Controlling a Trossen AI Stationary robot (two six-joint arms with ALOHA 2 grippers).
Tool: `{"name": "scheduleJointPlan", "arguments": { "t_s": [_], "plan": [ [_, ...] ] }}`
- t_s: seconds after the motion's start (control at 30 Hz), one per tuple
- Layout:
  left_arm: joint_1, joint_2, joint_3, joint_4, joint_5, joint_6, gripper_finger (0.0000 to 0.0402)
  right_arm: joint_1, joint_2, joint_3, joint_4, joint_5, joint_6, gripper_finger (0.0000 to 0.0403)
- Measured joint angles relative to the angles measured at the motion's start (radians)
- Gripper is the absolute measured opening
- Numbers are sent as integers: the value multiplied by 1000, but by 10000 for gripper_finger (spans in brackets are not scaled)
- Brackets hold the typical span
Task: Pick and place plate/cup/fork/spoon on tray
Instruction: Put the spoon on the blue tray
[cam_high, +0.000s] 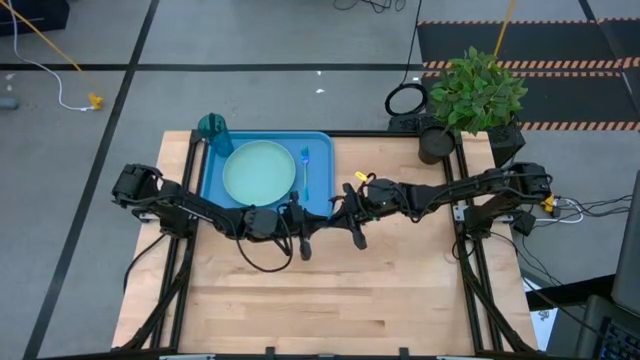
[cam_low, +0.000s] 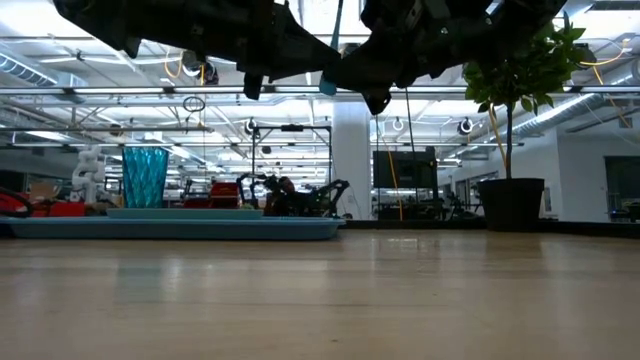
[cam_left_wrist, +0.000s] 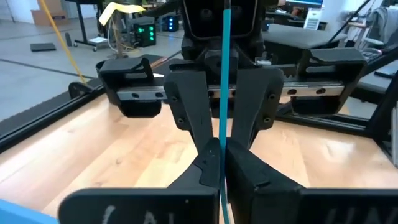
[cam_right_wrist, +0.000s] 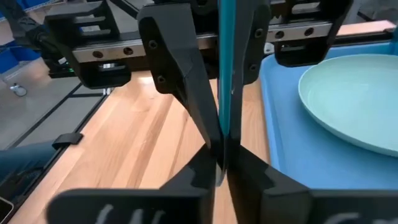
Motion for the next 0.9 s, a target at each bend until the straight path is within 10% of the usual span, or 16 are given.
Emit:
{"name": "scheduleJointPlan", "arguments": {
  "t_s": [0.43,0.9],
  "plan": [
    [64,-41,-84,-23,-2,-191,12,18,-217,0,-270,335,4,115],
    [113,-42,-205,118,-28,-342,6,85,-17,0,244,680,-21,116]
  ]
}}
